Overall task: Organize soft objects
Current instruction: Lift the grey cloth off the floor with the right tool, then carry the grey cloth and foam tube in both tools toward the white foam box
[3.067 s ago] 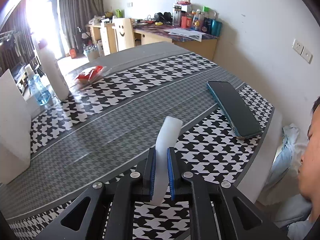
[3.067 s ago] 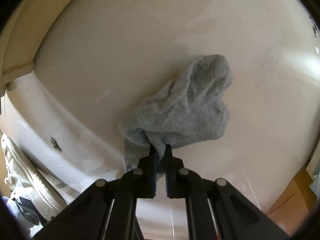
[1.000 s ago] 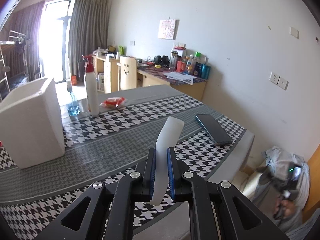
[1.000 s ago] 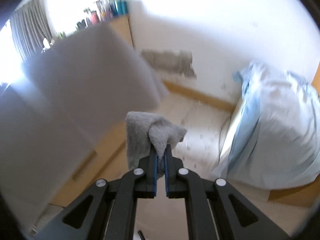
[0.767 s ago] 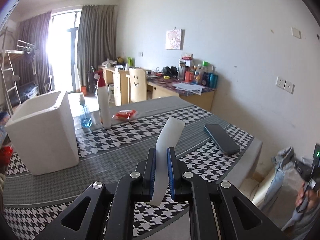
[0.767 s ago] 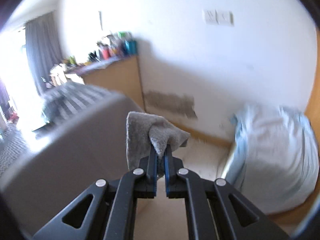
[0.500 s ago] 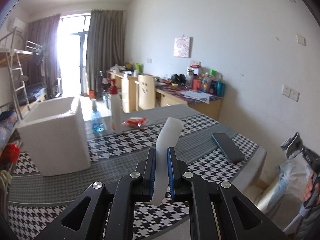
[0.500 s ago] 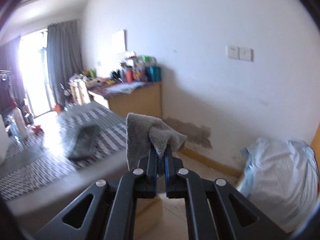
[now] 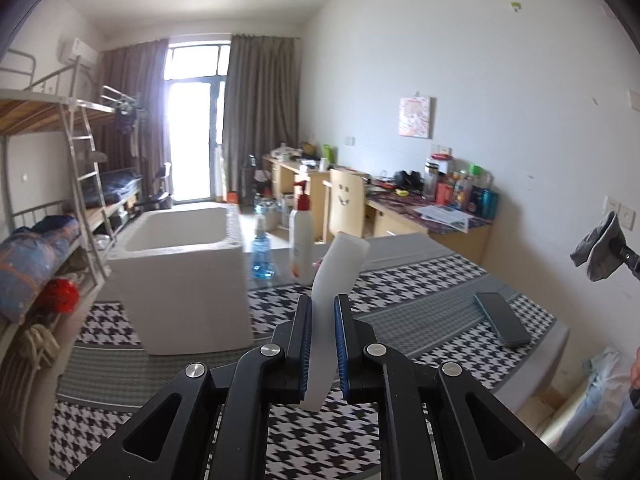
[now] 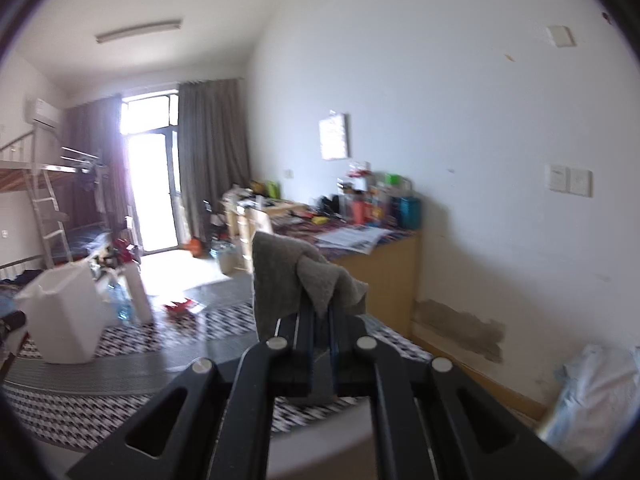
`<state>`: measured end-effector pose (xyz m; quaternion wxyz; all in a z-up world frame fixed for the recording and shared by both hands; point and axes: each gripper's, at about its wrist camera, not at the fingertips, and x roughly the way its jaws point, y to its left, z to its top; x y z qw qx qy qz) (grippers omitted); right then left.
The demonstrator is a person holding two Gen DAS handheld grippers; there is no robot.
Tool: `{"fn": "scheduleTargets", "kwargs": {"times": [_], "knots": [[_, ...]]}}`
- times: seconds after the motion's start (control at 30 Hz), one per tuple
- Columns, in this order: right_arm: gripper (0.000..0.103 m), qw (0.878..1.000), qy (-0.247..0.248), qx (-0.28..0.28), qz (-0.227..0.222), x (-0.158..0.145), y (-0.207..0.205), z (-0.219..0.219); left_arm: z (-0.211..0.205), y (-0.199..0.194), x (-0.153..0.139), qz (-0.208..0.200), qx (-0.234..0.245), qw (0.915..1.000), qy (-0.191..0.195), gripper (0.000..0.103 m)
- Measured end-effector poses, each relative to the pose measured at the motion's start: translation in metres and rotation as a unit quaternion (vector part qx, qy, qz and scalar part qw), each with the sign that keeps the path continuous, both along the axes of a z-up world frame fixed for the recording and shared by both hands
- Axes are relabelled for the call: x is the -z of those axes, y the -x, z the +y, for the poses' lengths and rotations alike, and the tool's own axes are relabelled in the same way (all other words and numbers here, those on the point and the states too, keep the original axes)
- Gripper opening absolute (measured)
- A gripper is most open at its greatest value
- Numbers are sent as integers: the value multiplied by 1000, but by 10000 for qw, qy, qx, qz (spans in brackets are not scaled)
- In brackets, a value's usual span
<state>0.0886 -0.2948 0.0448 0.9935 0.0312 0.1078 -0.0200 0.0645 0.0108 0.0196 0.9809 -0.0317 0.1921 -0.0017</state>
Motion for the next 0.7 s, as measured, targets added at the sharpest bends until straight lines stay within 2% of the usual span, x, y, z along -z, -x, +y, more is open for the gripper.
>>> {"fn": "scheduleTargets", "kwargs": {"times": [0.3, 0.7], "knots": [[8, 9961, 5, -857, -206, -15, -18, 47, 19, 4, -9, -173, -509, 9983, -232, 12], [8, 9804, 115, -1945, -290, -30, -49, 114, 51, -4, -19, -287, -1188, 9918, -377, 12]]}}
